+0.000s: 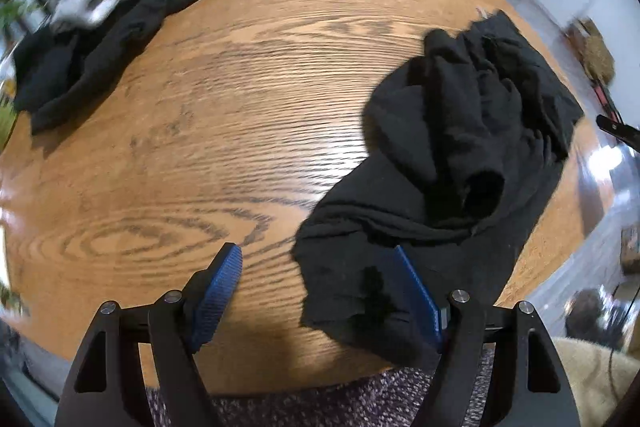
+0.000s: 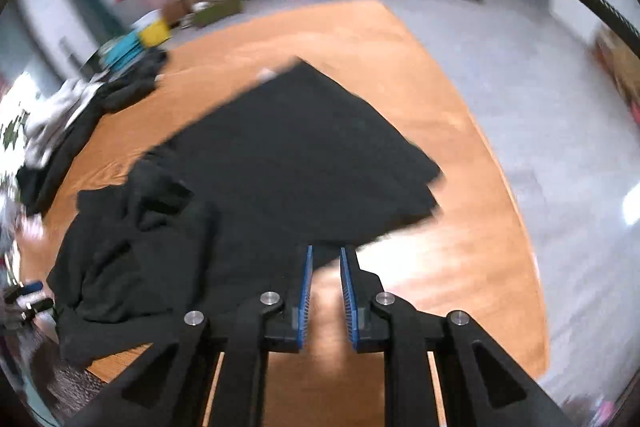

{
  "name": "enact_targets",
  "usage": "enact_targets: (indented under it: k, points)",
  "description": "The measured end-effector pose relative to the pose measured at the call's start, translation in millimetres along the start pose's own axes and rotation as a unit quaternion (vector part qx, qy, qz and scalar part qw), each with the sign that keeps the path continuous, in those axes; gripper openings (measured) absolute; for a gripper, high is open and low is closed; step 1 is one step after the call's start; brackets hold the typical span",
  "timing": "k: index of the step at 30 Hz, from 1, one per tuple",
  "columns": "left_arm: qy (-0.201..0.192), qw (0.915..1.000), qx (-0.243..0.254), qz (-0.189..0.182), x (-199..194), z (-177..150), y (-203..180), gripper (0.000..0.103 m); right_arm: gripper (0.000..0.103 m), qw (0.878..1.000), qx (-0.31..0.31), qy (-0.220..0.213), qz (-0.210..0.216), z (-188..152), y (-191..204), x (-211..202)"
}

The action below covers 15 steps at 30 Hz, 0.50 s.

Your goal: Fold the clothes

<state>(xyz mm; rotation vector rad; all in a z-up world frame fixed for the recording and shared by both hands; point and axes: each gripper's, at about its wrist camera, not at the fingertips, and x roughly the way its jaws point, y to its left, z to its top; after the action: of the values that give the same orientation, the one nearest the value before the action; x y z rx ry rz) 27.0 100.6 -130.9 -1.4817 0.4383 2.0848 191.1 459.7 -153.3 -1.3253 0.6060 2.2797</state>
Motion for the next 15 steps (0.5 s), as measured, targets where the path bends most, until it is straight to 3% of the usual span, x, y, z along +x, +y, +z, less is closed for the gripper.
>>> enact_targets:
  k: [1, 3, 4, 6, 9, 12, 13, 15]
  points:
    - [-0.005, 0.9998, 0.018, 0.000, 1.3, -0.6, -5.7, 0.078, 0.018, 1.000, 0.014, 0.003, 0.002, -1.8, -6.2, 2.6]
    - [-0.011, 0.9983, 0.057, 0.010, 3.3, -3.1, -18.6, 0.078, 0.031, 1.000, 0.029, 0.004, 0.006, -3.2, -9.2, 6.5]
    - [-0.014, 0.9971, 0.074, 0.015, 3.8, -4.7, -24.4, 0.078, 0.051, 1.000, 0.010, 0.004, 0.010, -0.5, 5.4, 8.8]
    - [-0.019, 0.9934, 0.110, 0.024, 5.2, -8.0, -37.0, 0.078, 0.057, 0.999, -0.029, 0.004, 0.020, 4.9, 34.7, 13.3]
    - [-0.018, 0.9890, 0.141, 0.042, 14.3, -7.2, -47.6, 0.078, 0.074, 0.996, -0.088, 0.005, 0.034, 13.0, 78.6, 20.1]
    - [-0.015, 0.9905, 0.129, 0.047, 21.7, -1.4, -43.6, 0.077, 0.077, 0.988, -0.146, 0.006, 0.048, 21.1, 122.5, 26.9]
    - [-0.019, 0.9916, 0.120, 0.045, 21.1, 0.2, -41.0, 0.075, 0.084, 0.985, -0.164, 0.007, 0.051, 23.7, 136.6, 30.0]
    - [-0.026, 0.9939, 0.100, 0.041, 18.9, 3.9, -35.2, 0.069, 0.087, 0.981, -0.188, 0.022, 0.042, 28.2, 160.0, 43.6]
